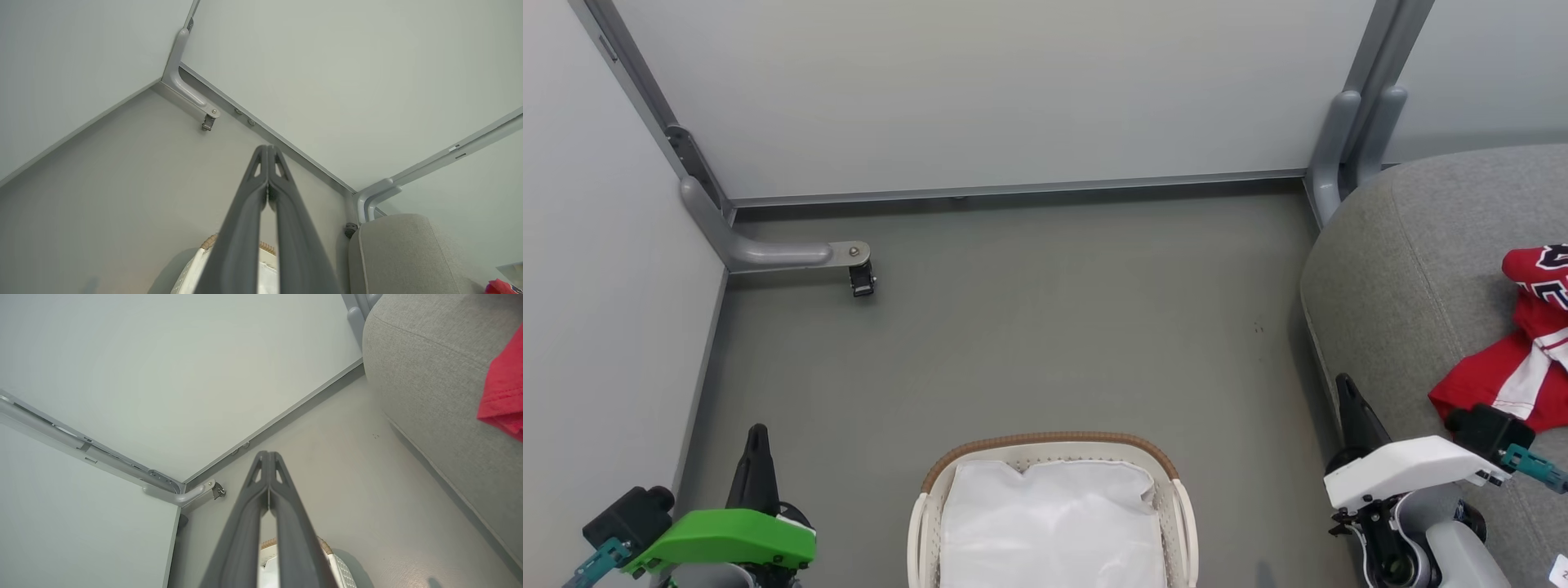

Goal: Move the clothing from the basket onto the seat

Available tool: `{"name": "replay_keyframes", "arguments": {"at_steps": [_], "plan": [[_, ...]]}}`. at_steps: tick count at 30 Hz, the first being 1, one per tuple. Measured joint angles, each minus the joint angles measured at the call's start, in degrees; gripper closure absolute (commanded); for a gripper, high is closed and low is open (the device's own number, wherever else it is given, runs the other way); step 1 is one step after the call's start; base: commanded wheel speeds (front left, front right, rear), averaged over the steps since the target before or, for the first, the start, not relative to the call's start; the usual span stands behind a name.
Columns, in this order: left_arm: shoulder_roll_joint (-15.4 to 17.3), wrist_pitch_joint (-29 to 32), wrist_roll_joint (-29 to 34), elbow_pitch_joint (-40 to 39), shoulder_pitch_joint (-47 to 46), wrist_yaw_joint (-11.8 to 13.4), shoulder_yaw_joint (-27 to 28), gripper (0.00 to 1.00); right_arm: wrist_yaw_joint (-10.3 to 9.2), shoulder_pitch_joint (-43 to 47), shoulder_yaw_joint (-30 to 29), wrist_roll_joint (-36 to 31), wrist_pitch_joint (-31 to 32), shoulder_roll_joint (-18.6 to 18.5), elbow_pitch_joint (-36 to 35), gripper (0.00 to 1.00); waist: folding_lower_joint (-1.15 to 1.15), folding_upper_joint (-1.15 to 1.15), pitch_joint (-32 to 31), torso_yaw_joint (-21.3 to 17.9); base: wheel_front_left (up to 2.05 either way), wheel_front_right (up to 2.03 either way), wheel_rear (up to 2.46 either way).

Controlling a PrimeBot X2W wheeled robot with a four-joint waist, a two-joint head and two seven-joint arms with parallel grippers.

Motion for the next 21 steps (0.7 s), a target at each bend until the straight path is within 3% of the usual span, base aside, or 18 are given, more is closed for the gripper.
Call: {"name": "replay_keyframes", "arguments": {"at_steps": [21], "plan": [[0.01, 3.98, -15.03, -2.45, -0.05, 0.0, 0.82, 1.0, 0.0, 1.09, -1.93, 14.73, 3.96, -0.1, -2.89, 1.0, 0.0, 0.0, -0.4, -0.47, 0.0, 0.0, 0.0]]}}
